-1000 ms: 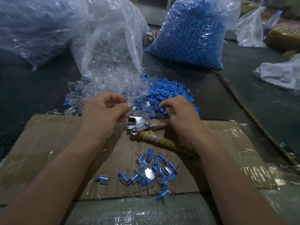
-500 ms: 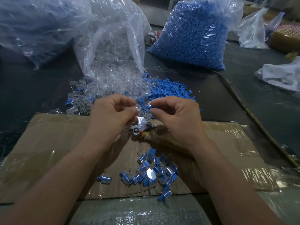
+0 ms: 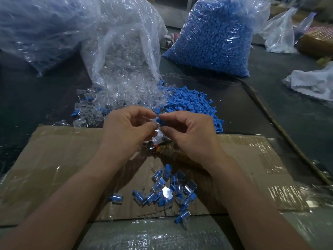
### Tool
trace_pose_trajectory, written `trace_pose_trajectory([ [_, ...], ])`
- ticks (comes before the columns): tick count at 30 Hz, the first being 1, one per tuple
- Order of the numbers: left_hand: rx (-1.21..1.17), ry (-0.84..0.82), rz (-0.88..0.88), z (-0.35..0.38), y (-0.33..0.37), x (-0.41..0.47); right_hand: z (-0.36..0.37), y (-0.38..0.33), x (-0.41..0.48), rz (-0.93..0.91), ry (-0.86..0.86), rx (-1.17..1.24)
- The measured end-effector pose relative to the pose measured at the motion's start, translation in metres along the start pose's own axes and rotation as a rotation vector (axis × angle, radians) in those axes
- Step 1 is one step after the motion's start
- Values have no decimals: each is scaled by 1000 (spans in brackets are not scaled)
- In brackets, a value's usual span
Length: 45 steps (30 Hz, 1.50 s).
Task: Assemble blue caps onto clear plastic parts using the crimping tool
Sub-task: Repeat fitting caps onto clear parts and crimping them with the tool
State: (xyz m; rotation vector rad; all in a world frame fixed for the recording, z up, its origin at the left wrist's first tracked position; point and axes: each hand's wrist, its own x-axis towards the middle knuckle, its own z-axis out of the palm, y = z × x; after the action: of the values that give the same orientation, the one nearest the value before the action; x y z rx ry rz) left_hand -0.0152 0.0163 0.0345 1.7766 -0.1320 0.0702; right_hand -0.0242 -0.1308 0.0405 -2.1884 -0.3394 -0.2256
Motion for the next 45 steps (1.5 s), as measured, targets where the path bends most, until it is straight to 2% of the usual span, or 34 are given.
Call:
trace_pose_trajectory([
  [22,-287,-103,-91,-2,0,2,0,0,0,10,30,177],
  [45,-363,-144,-169,-2,3,3,1,5,0,-81,46,166],
])
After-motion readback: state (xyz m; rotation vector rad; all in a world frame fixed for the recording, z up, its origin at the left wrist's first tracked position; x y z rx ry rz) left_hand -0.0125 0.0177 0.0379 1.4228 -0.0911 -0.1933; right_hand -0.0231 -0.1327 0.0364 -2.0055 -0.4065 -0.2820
